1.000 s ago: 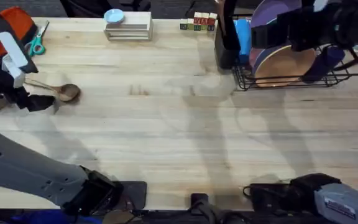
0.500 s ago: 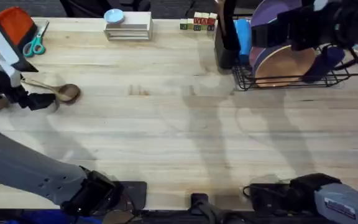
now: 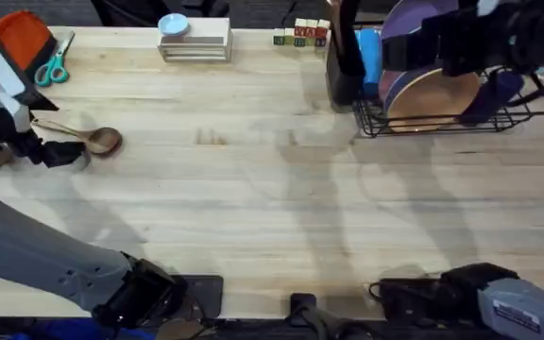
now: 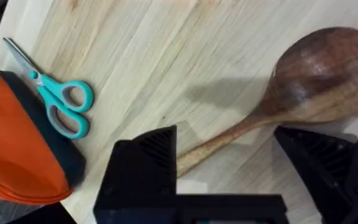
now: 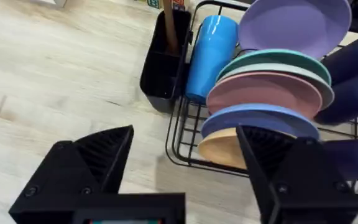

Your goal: Pick up the spoon on the table one by one and put them onto the rack

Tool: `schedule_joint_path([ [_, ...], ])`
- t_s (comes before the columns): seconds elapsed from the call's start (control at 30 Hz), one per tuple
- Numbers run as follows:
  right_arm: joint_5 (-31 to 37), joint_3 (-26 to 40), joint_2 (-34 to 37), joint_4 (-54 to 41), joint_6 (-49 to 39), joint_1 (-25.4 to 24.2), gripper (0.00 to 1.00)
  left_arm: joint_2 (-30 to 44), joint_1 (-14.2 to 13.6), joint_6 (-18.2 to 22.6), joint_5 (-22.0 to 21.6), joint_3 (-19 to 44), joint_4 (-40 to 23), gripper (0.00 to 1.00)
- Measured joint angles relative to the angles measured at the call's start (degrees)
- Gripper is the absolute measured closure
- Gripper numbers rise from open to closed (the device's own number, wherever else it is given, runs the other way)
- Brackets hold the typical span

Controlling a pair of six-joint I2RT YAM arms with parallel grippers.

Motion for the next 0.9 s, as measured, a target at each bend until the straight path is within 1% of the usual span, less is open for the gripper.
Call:
schedule_joint_path([
  [0.5, 0.0, 0.0, 0.01, 0.0, 0.02, 0.0, 0.005, 0.16, 0.0, -0.05, 0.28, 0.15, -1.25, 0.008],
  [0.67, 0.0, 0.0, -0.01, 0.0, 0.02, 0.0, 0.005, 0.37, 0.0, -1.48, 0.2, 0.42, -1.56, 0.008],
  [0.9, 0.0, 0.0, 0.01, 0.0, 0.02, 0.0, 0.005, 0.48, 0.0, -1.99, -0.02, 0.45, -2.0, 0.008],
])
